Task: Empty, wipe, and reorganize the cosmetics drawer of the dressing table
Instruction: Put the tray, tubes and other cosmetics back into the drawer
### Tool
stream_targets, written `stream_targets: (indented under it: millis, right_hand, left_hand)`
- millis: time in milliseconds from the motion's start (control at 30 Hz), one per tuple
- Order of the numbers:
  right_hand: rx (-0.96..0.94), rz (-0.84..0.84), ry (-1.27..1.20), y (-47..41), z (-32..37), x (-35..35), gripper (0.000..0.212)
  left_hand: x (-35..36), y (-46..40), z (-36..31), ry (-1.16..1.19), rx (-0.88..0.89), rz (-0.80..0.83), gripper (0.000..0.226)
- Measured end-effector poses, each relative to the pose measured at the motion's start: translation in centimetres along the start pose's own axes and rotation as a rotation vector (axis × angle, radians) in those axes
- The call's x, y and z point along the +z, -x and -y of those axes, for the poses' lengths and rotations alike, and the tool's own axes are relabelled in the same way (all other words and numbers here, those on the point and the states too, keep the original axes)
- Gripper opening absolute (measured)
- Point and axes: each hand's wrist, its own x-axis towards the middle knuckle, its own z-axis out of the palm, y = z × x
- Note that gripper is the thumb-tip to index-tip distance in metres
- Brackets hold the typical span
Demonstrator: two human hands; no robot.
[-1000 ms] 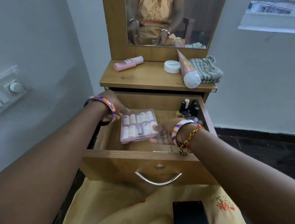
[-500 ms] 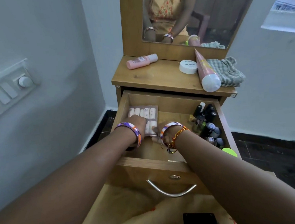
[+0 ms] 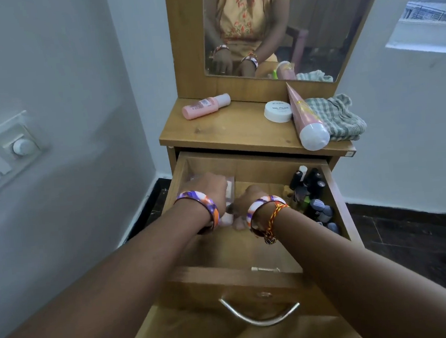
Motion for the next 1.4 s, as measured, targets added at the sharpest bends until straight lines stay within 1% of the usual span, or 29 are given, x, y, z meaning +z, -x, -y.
stream_targets:
  millis: [33, 100, 133, 200, 233, 267, 300, 333, 367, 433, 467, 500, 533, 600, 667, 733, 800, 933, 1000, 1067, 1133, 1233, 1267, 1367, 1400]
  right_hand:
    - [0.006, 0.029, -0.031, 0.0, 0.3, -0.7, 0.007]
    - [-0.051, -0.025, -0.139, -0.4, 0.7, -2.2, 0.029]
    - [-0.078, -0.045, -0.212, -0.6, 1.2, -2.9, 0.031]
    - [-0.118, -0.082, -0.331, -0.8, 2.4, -4.0, 0.009]
    - [-0.135, -0.105, -0.382, -1.0, 3.0, -4.7, 0.009]
    - [-0.170, -0.138, -0.410, -1.1, 3.6, -5.3, 0.013]
    - [-0.214, -0.197, -0.398, -1.2, 4.1, -5.9, 0.013]
    - [-0.262, -0.282, -0.354, -1.4, 4.7, -6.9, 0.009]
    - [-0.302, -0.372, -0.292, -1.6, 5.2, -7.8, 0.010]
    - [-0.311, -0.514, -0.078, -2.3, 6.1, -9.5, 0.030]
    - [-0.299, -0.550, 0.040, -2.7, 6.4, -10.2, 0.035]
    - [-0.291, -0.574, 0.149, -3.3, 6.5, -10.9, 0.039]
    - [-0.275, -0.564, 0.233, -3.9, 6.5, -11.4, 0.042]
    - [-0.211, -0.493, 0.303, -5.2, 6.5, -11.7, 0.056]
    - [-0.140, -0.424, 0.295, -6.5, 6.4, -11.5, 0.067]
    - [-0.123, -0.415, 0.290, -7.2, 6.4, -11.1, 0.071]
    - [-0.164, -0.454, 0.286, -7.3, 6.2, -10.5, 0.072]
    - [-0.315, -0.508, 0.218, -6.0, 5.7, -9.0, 0.069]
    - [-0.316, -0.563, 0.162, -5.4, 5.4, -8.6, 0.066]
    - [-0.264, -0.595, 0.108, -5.4, 5.2, -8.7, 0.061]
    - [-0.225, -0.546, 0.013, -5.6, 5.2, -8.6, 0.058]
    - [-0.223, -0.463, -0.077, -5.5, 5.2, -8.4, 0.059]
    - [-0.227, -0.460, -0.102, -5.2, 5.2, -8.4, 0.058]
    - [-0.250, -0.495, -0.216, -4.0, 4.9, -8.5, 0.050]
    - [-0.252, -0.507, -0.276, -3.6, 4.8, -8.5, 0.048]
  left_hand:
    - [-1.2, -0.5, -0.1, 0.023, 0.002, -0.059, 0.024]
    - [-4.1, -1.8, 0.0, 0.069, 0.014, -0.191, 0.023]
    - [-5.2, -2.5, 0.2, 0.101, 0.019, -0.250, 0.023]
    - [-7.0, -4.2, 0.7, 0.146, 0.001, -0.345, 0.023]
    - [-7.7, -5.1, 0.8, 0.166, -0.002, -0.373, 0.024]
    - [-8.1, -5.8, 0.8, 0.193, -0.007, -0.396, 0.024]
    - [-8.4, -6.5, 0.8, 0.228, -0.005, -0.416, 0.024]
    - [-8.7, -7.3, 0.4, 0.271, 0.000, -0.419, 0.024]
    - [-8.8, -8.1, 0.0, 0.333, 0.001, -0.409, 0.023]
    - [-8.8, -9.7, -0.9, 0.521, 0.009, -0.364, 0.023]
    - [-8.8, -10.3, -1.5, 0.623, 0.007, -0.323, 0.025]
    - [-8.9, -10.7, -2.2, 0.706, -0.006, -0.284, 0.027]
    - [-9.0, -11.3, -2.7, 0.753, -0.018, -0.264, 0.029]
    - [-8.7, -12.6, -3.5, 0.721, -0.049, -0.255, 0.032]
    - [-8.3, -13.1, -3.7, 0.621, -0.079, -0.302, 0.034]
    - [-7.8, -13.4, -3.4, 0.566, -0.099, -0.320, 0.033]
    - [-7.5, -13.5, -2.9, 0.548, -0.130, -0.313, 0.032]
    - [-7.7, -13.2, -2.2, 0.550, -0.180, -0.315, 0.031]
    - [-7.5, -12.8, -2.1, 0.557, -0.167, -0.336, 0.029]
    - [-7.3, -12.4, -2.1, 0.595, -0.160, -0.308, 0.031]
    - [-7.3, -12.2, -2.1, 0.674, -0.151, -0.240, 0.033]
    - [-7.2, -11.9, -1.9, 0.836, -0.136, -0.140, 0.031]
    - [-7.1, -11.7, -1.8, 0.878, -0.143, -0.130, 0.028]
    - [-7.0, -11.2, -1.3, 0.979, -0.201, -0.153, 0.008]
    - [-6.9, -11.0, -1.0, 0.996, -0.228, -0.158, 0.006]
